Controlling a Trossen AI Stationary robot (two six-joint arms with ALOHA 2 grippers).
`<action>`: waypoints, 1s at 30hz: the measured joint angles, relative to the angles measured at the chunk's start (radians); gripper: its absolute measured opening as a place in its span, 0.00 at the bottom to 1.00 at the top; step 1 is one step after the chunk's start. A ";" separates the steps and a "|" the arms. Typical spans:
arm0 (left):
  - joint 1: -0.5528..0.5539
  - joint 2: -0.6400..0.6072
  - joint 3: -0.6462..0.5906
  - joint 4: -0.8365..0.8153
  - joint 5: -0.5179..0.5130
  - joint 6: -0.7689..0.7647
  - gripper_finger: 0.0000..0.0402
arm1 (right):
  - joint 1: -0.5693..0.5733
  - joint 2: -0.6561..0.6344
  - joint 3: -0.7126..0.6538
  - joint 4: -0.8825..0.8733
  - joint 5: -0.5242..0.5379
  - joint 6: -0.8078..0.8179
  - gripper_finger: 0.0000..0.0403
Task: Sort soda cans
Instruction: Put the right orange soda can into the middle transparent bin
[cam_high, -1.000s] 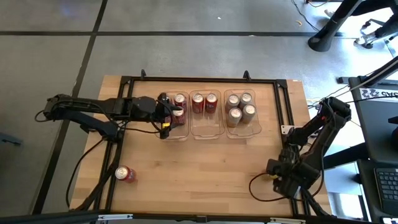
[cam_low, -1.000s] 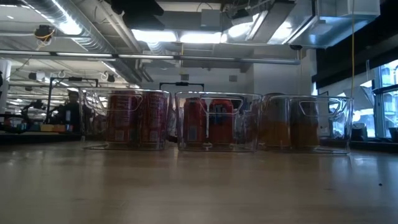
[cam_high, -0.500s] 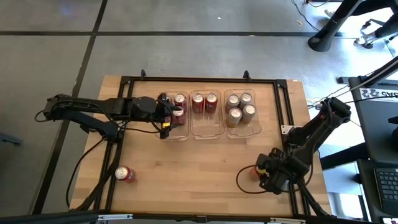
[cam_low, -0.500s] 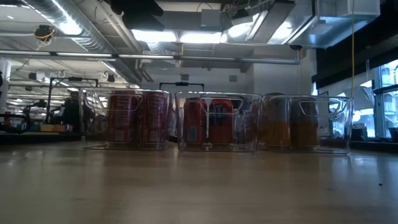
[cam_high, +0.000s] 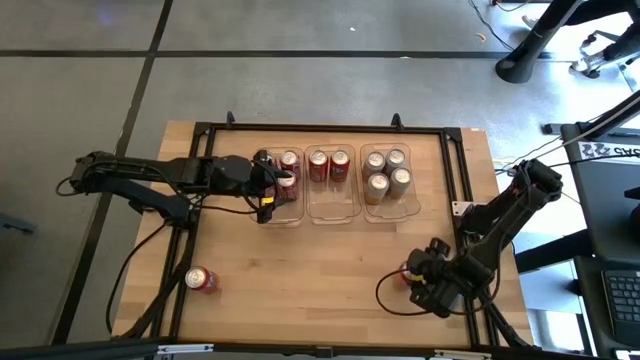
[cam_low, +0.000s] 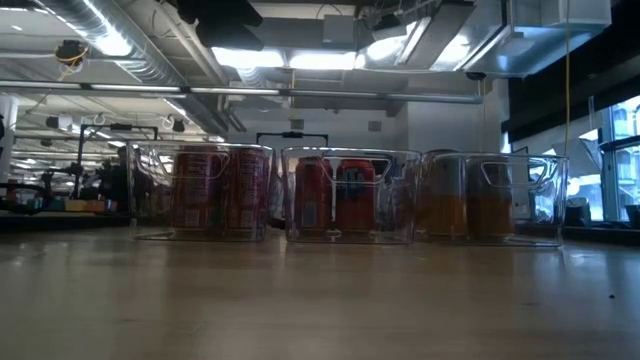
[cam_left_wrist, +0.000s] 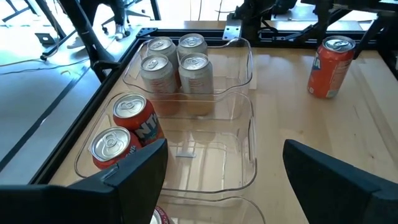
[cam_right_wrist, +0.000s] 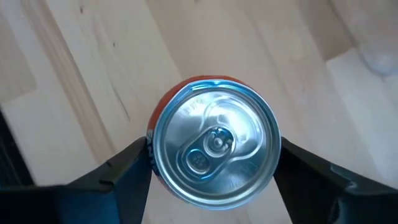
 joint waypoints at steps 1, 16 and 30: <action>0.000 0.000 0.000 0.000 0.000 0.000 0.76 | -0.006 0.001 0.010 -0.006 0.016 -0.003 0.69; 0.000 0.000 0.000 0.000 0.000 0.000 0.76 | -0.264 -0.001 0.204 -0.022 0.249 -0.371 0.69; 0.000 0.000 0.000 -0.031 0.000 0.001 0.76 | -0.598 0.007 0.265 0.255 0.299 -0.939 0.69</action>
